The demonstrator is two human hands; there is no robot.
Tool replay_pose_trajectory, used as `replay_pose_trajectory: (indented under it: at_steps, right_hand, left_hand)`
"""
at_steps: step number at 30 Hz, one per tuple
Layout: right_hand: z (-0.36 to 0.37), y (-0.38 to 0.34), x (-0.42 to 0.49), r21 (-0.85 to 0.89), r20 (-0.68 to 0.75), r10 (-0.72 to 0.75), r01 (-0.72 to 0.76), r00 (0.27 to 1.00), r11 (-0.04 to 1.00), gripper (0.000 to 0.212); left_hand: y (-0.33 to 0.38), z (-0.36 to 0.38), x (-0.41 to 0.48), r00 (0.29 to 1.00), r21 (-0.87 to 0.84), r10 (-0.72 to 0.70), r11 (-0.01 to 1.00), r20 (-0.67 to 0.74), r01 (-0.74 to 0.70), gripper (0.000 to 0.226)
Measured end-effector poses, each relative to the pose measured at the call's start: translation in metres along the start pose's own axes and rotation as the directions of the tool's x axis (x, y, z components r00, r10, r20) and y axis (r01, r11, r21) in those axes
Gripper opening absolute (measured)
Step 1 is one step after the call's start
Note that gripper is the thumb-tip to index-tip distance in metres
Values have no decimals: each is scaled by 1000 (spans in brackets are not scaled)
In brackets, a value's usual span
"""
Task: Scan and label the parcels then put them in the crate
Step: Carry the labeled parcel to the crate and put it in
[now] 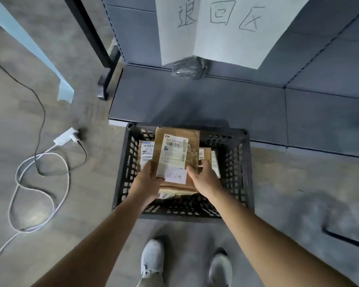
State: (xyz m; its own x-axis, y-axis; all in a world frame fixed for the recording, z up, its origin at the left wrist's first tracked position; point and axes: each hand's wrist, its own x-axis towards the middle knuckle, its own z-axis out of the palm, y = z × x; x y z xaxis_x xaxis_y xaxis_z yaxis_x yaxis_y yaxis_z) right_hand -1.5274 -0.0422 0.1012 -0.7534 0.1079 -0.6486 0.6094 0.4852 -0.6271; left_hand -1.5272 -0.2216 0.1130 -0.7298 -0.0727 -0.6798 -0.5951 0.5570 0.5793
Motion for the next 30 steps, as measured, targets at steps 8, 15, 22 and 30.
replay_pose_trajectory:
  at_steps: [8,15,22,30]
  right_hand:
    - [82,3,61,-37,68,-50,52,996,998,38]
    - [91,11,82,-81,35,-68,70,997,994,59]
    - [88,-2,81,-217,89,-101,118,991,969,53]
    - [48,-45,42,-345,55,-118,130,991,930,78]
  left_hand:
    - [-55,-16,74,978,220,-25,973,-206,72,68]
    - [-63,-14,79,974,290,67,957,-215,-2,89]
    - [-58,-19,66,979,589,142,808,-144,-31,118]
    - [-28,-47,34,977,670,171,741,-125,-44,118]
